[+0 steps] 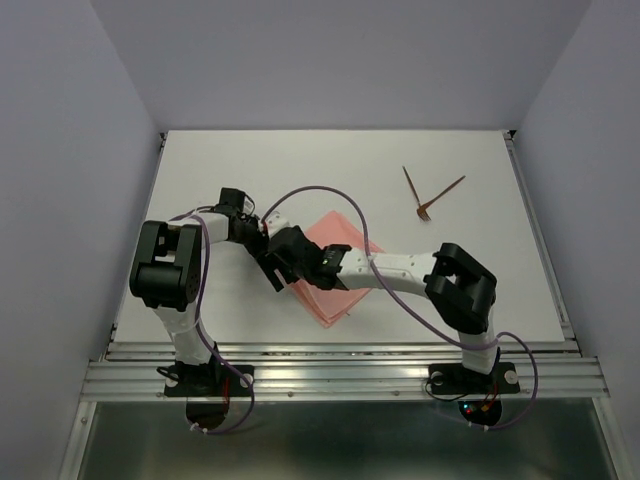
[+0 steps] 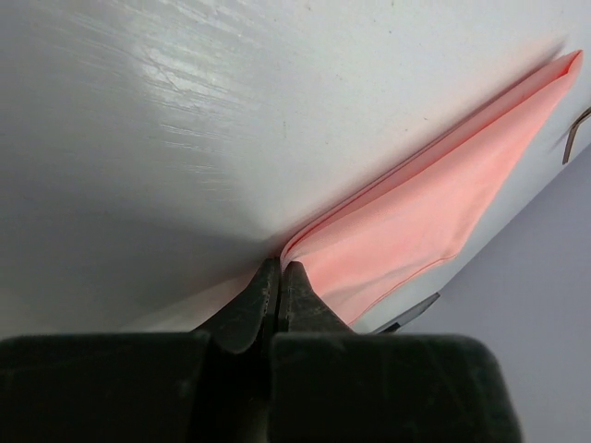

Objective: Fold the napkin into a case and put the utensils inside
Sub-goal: Pass from the left arm to the right

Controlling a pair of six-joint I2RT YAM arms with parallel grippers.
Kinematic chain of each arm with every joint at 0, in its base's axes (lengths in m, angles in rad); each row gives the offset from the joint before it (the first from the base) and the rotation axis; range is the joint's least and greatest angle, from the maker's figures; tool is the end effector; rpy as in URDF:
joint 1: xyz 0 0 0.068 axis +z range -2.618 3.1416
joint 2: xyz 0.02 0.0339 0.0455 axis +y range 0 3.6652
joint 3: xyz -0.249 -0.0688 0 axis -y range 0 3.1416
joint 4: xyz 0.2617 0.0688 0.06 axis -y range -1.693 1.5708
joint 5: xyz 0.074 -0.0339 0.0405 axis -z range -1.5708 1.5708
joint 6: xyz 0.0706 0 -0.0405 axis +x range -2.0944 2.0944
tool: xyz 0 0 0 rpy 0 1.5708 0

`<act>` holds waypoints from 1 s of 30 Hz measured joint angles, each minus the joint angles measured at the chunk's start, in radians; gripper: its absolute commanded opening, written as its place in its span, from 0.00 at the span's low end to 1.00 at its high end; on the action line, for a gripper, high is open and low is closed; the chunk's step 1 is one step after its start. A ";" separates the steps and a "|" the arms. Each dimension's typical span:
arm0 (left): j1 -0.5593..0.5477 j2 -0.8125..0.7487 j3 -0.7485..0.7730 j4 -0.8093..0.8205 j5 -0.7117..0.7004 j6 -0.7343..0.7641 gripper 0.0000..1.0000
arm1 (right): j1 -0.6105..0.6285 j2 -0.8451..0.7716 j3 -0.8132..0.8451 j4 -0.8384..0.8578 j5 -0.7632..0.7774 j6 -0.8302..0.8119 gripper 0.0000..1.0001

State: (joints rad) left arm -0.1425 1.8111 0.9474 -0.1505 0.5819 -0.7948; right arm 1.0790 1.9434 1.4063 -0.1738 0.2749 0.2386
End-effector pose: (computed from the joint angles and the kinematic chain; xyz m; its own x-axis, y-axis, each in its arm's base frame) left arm 0.3559 -0.0903 0.0825 -0.8785 -0.4763 -0.0370 -0.3154 0.6364 -0.7039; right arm 0.2406 0.4086 0.1704 -0.4770 -0.4086 -0.7782 -0.6571 0.7537 0.0070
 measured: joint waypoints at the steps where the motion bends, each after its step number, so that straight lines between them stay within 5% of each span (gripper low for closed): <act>1: 0.000 0.000 0.006 -0.009 -0.007 0.000 0.00 | 0.015 0.005 0.000 0.001 0.021 -0.016 0.84; 15: 0.000 0.000 0.022 -0.055 -0.038 -0.005 0.00 | 0.068 0.145 0.010 0.021 0.249 -0.130 0.84; 19: 0.000 0.000 0.022 -0.057 -0.037 -0.008 0.00 | 0.068 0.155 0.017 0.032 0.280 -0.138 0.79; 24: 0.000 -0.002 0.022 -0.059 -0.039 -0.008 0.00 | 0.068 0.187 0.039 0.065 0.324 -0.148 0.61; 30: 0.000 -0.004 0.022 -0.064 -0.042 -0.007 0.00 | 0.068 0.200 0.040 0.098 0.341 -0.161 0.60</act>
State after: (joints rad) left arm -0.1425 1.8069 0.9695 -0.2150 0.5396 -0.8021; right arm 1.1469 2.1433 1.4464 -0.0761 0.6163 0.0780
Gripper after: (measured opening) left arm 0.047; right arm 0.599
